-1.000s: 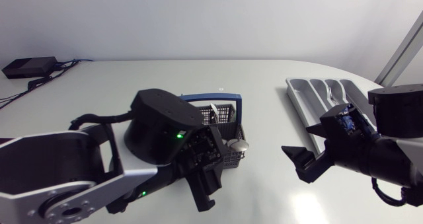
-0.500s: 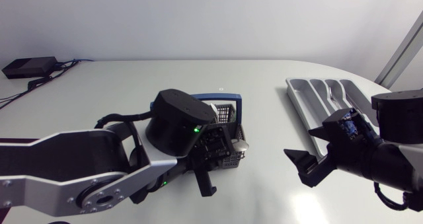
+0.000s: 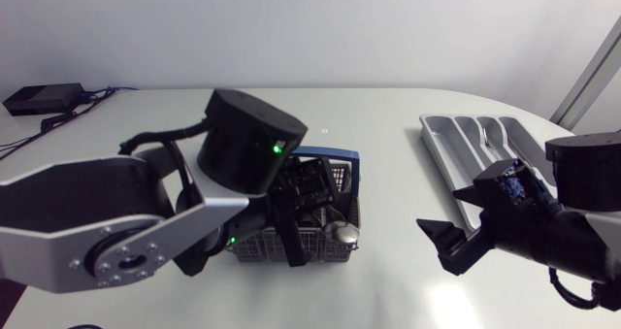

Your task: Unload the cutlery basket into the drawer organizer.

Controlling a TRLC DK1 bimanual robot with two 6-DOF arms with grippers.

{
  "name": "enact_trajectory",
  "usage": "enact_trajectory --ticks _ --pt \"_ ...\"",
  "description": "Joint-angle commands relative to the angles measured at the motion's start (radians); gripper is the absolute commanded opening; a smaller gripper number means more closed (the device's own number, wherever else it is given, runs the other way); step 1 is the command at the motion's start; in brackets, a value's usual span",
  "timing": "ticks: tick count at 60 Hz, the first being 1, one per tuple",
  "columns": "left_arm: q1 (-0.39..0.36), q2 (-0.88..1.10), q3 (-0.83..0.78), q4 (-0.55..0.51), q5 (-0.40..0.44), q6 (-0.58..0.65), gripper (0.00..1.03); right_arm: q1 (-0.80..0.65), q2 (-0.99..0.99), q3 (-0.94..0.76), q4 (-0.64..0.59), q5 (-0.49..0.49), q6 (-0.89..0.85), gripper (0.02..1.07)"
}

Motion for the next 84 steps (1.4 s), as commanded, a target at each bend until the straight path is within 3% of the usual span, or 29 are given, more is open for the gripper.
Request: enact_trajectory --ticks 1,10,21,39,51,66,84 --pt "0.025 -0.040 0.093 -0.021 0.004 0.031 0.04 0.003 -0.006 -0.018 -0.003 -0.003 -0.013 1.02" --pt "0.060 -0.060 0.223 -0.144 0.081 -0.002 0.04 0.017 -0.009 -0.016 0.004 -0.001 -0.013 1.02" --pt "0.097 -0.043 0.418 -0.347 0.213 -0.178 0.04 0.050 -0.037 0.023 0.000 -0.003 -0.018 1.02" --pt "0.092 0.063 0.656 -0.545 0.255 -0.428 0.04 0.185 -0.069 0.131 -0.002 0.028 -0.015 1.01" --pt "0.081 0.078 0.711 -0.583 0.251 -0.459 0.04 0.299 0.006 0.157 0.040 0.120 -0.015 0.98" --pt "0.077 -0.008 0.534 -0.531 0.248 -0.350 0.04 0.291 0.011 0.116 0.075 0.121 -0.016 0.99" --pt "0.066 0.046 0.591 -0.514 0.245 -0.492 0.04 0.349 0.009 0.120 0.122 0.197 -0.035 0.96"
